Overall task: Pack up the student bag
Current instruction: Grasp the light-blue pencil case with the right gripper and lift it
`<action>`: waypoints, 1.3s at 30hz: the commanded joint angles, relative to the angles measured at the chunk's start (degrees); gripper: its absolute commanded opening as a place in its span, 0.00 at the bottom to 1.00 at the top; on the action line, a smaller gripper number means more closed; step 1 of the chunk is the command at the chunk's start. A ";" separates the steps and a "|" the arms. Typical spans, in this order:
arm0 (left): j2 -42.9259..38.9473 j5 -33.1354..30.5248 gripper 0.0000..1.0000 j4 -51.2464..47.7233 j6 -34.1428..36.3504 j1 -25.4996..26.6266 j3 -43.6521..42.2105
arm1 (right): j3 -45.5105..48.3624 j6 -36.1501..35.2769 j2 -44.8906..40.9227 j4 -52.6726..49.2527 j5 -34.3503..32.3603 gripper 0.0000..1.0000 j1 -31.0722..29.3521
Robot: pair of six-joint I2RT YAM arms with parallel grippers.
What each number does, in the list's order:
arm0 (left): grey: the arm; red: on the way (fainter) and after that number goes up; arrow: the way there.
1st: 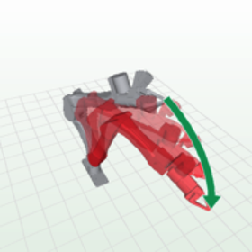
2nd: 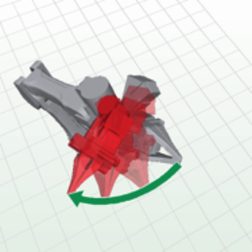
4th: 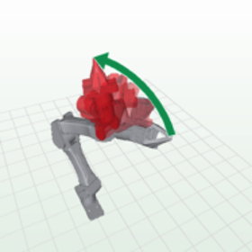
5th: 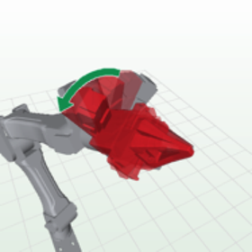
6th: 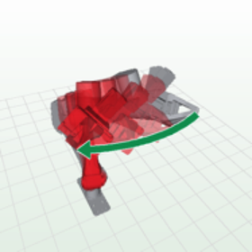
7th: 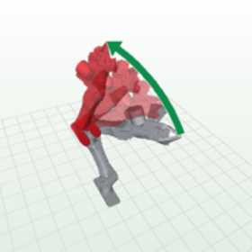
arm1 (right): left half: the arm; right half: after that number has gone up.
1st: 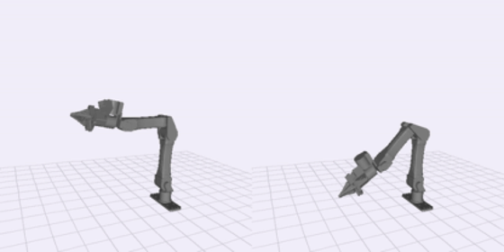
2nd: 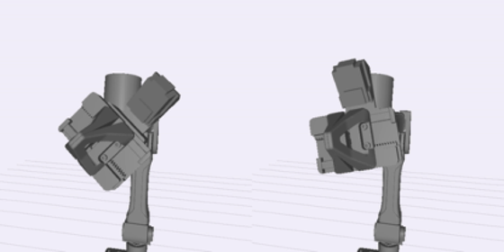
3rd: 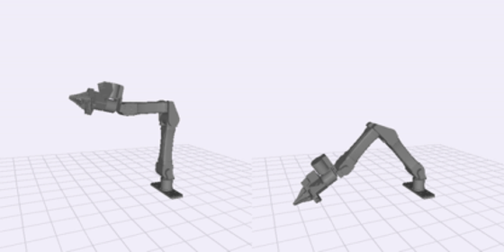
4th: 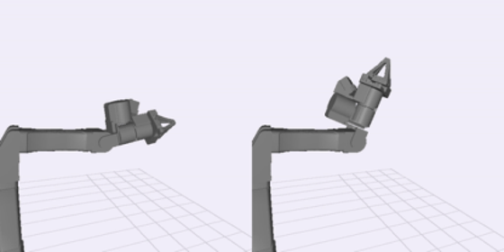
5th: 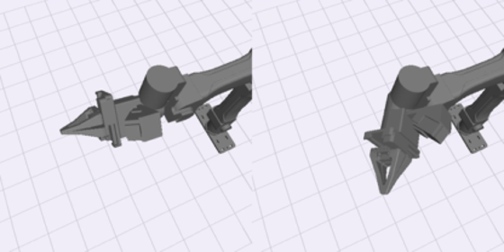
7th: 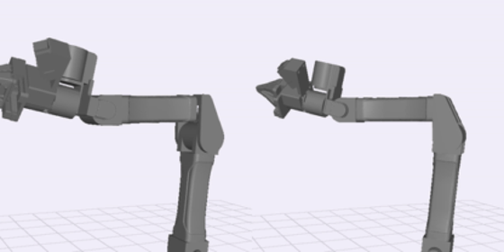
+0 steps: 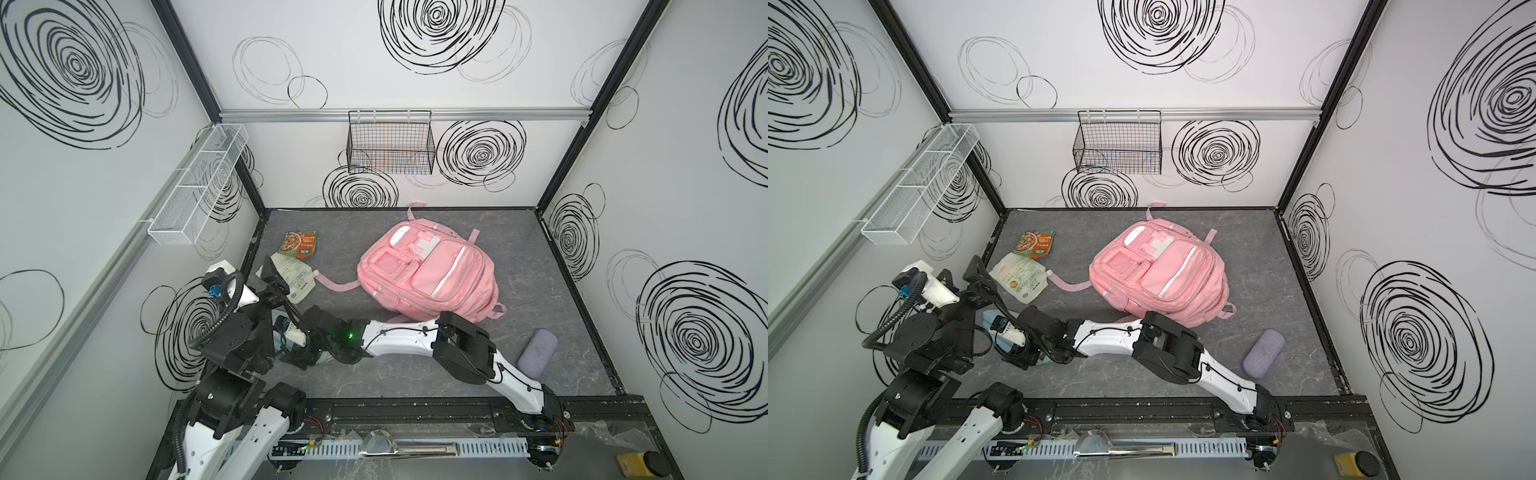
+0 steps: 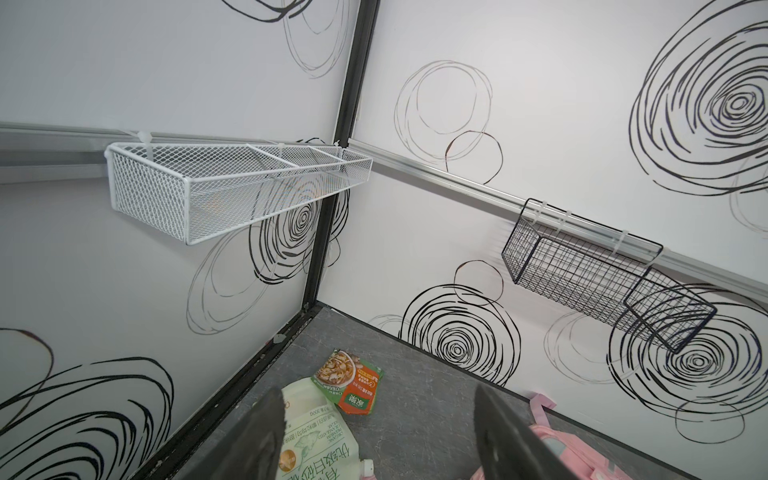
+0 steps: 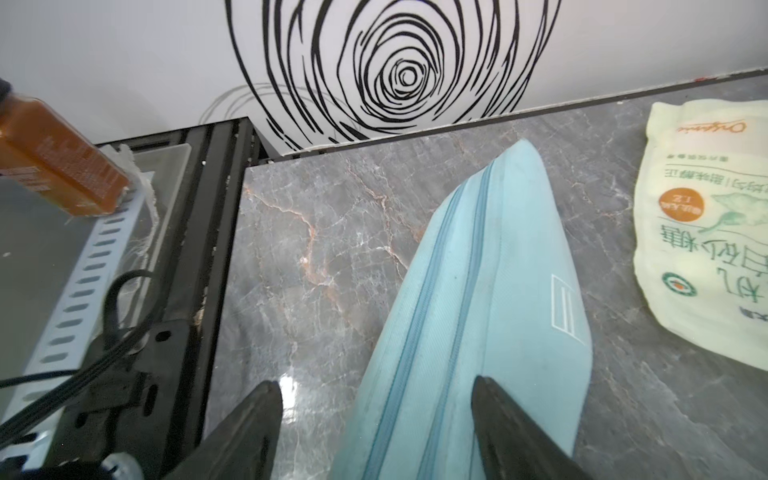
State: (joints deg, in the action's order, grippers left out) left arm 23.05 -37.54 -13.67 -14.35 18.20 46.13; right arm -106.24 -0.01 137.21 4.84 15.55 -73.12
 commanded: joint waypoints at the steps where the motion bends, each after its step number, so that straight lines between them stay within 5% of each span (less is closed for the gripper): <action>1: -0.85 -0.56 0.74 0.64 0.83 -0.36 -1.04 | -4.10 0.25 2.49 -5.11 -5.38 0.73 -0.34; 7: -1.20 -0.52 0.74 0.40 1.38 -0.36 -0.30 | -9.37 1.44 4.07 -9.87 -12.14 0.72 -0.32; 17: -1.52 0.69 0.73 0.93 1.69 -0.21 -0.45 | -0.35 7.10 -7.50 -0.30 -7.95 0.71 0.51; 30: -1.04 2.85 0.72 1.10 1.04 -0.01 -0.95 | -3.63 11.80 2.34 -7.57 -7.94 0.72 2.70; 32: -0.76 2.73 0.72 1.28 1.26 0.10 -0.63 | -4.77 12.51 3.77 -8.06 -6.32 0.63 3.11; 36: -0.06 2.52 0.72 1.40 2.07 0.69 0.18 | -8.19 14.70 4.53 -8.97 -0.57 0.27 4.32; 39: 0.26 1.97 0.71 1.79 3.02 0.79 0.67 | -8.90 16.51 2.18 -7.95 2.08 0.14 5.22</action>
State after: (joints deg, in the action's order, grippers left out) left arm 22.85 -35.20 -13.63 -13.15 18.65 45.43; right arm -113.16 14.31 141.56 -2.70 13.93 -69.32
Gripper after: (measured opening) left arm 0.710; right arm 0.158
